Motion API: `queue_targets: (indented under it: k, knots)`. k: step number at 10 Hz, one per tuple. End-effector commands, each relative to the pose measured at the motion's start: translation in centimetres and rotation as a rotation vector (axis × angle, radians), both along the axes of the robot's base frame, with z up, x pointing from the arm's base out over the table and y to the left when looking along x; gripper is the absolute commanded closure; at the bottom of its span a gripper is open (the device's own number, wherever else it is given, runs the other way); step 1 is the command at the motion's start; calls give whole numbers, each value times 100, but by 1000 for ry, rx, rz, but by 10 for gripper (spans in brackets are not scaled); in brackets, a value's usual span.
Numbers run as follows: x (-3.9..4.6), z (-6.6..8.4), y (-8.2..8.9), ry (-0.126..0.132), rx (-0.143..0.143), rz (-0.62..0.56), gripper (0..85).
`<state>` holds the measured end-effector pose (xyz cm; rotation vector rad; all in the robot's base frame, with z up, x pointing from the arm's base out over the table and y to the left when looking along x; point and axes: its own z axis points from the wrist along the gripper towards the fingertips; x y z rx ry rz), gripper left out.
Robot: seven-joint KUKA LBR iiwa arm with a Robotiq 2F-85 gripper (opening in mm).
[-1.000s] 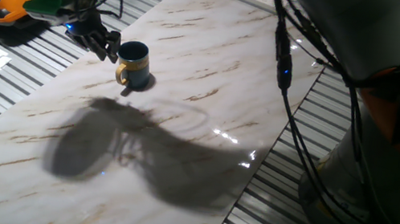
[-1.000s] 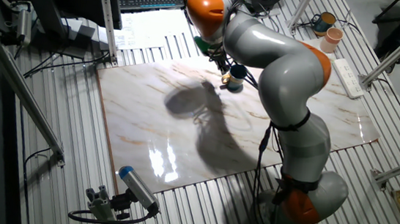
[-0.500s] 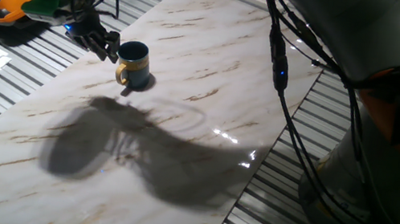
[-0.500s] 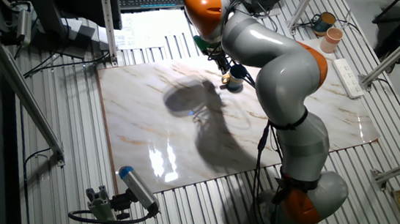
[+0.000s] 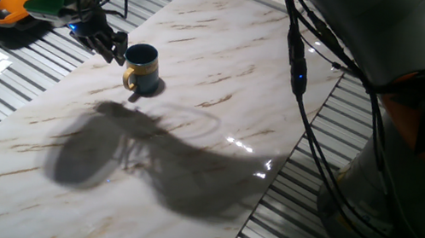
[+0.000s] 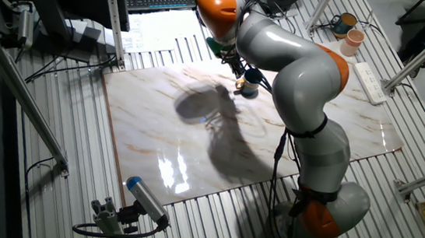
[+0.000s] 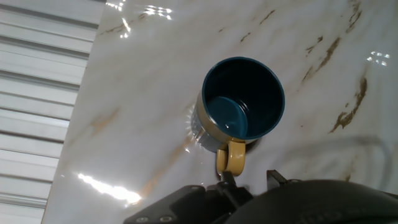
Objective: Pick up the cup
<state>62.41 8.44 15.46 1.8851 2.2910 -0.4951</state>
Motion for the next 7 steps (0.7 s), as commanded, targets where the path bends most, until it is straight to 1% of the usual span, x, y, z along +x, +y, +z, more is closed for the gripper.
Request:
queue_targets:
  k: [1, 2, 5, 7]
  knots:
    - [-3, -20, -6, -1, -2, 4, 510]
    - [2, -45, -12, -1, -6, 5, 510]
    - [19, -59, -43, -9, 3, 18, 510]
    - [34, -102, -69, -13, 4, 25, 510]
